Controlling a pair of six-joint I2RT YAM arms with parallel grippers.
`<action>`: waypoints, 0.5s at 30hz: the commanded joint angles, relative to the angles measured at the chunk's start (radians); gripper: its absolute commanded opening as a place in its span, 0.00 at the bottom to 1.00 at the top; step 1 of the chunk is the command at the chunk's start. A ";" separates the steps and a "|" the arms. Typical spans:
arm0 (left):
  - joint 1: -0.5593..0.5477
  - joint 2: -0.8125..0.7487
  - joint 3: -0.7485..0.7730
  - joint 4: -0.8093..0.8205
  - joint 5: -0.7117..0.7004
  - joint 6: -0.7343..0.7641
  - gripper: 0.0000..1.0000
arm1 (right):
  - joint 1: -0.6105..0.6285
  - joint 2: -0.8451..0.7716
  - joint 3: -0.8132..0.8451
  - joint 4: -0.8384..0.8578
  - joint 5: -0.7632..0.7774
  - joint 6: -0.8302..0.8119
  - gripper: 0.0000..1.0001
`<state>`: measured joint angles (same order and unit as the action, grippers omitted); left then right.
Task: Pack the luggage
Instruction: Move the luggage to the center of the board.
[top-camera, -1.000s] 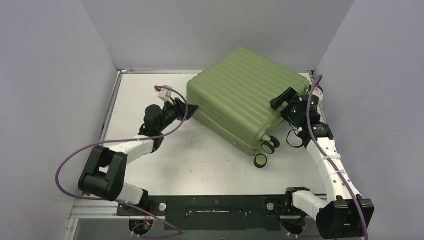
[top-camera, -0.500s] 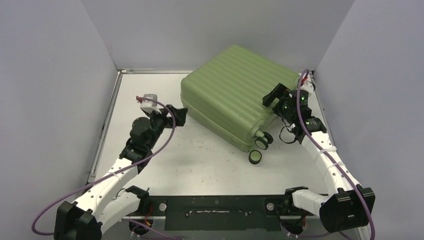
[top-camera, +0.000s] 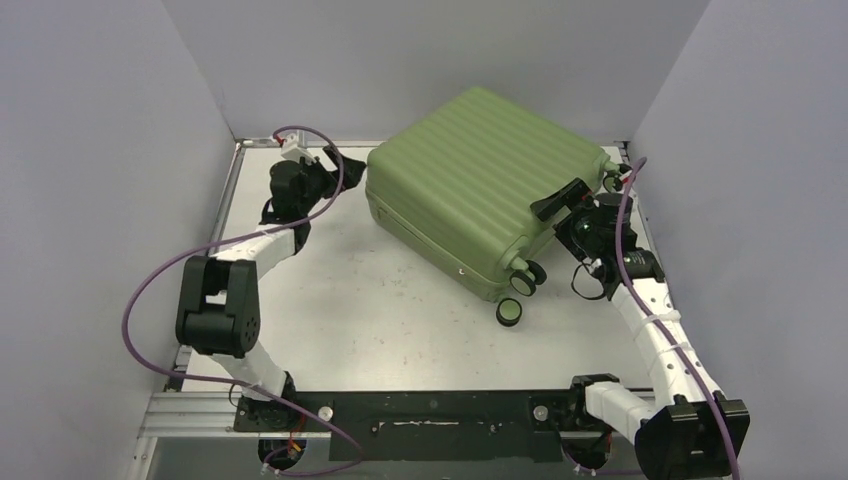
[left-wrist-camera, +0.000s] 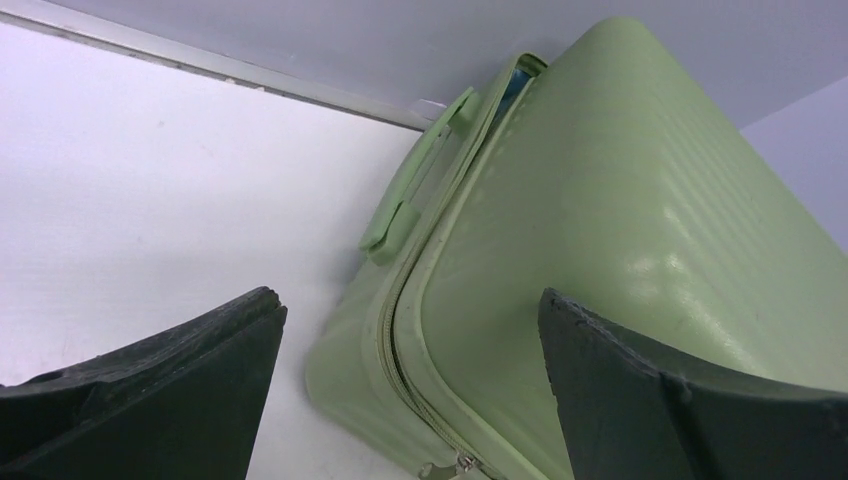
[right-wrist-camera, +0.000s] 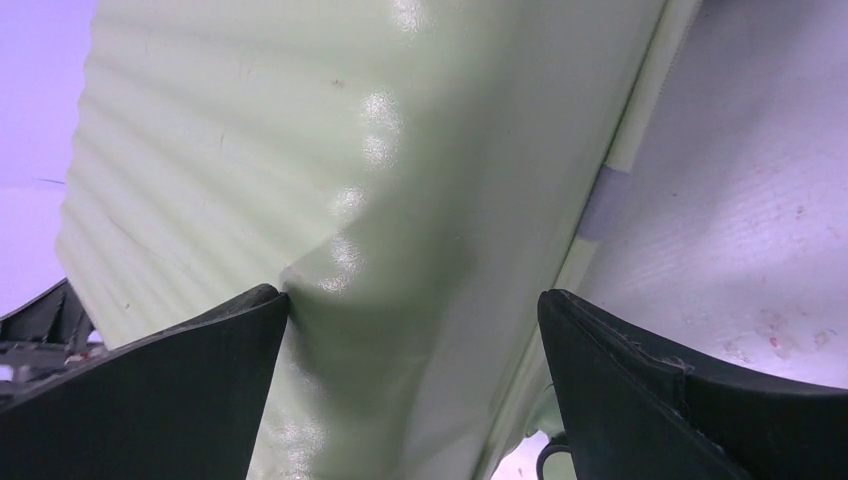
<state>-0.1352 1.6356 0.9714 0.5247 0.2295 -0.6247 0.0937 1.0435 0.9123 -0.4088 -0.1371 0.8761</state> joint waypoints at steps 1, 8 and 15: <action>-0.055 0.096 0.138 0.127 0.207 -0.046 0.97 | -0.021 0.094 -0.056 -0.041 -0.125 0.002 1.00; -0.166 0.061 0.045 0.088 0.286 0.050 0.92 | 0.068 0.213 -0.011 0.021 -0.188 -0.131 0.99; -0.234 -0.103 -0.182 0.113 0.227 0.053 0.82 | 0.169 0.313 0.082 -0.012 -0.197 -0.264 0.95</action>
<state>-0.3435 1.6333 0.8898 0.6033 0.4507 -0.5964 0.1364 1.2278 0.9939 -0.3325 -0.2165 0.8333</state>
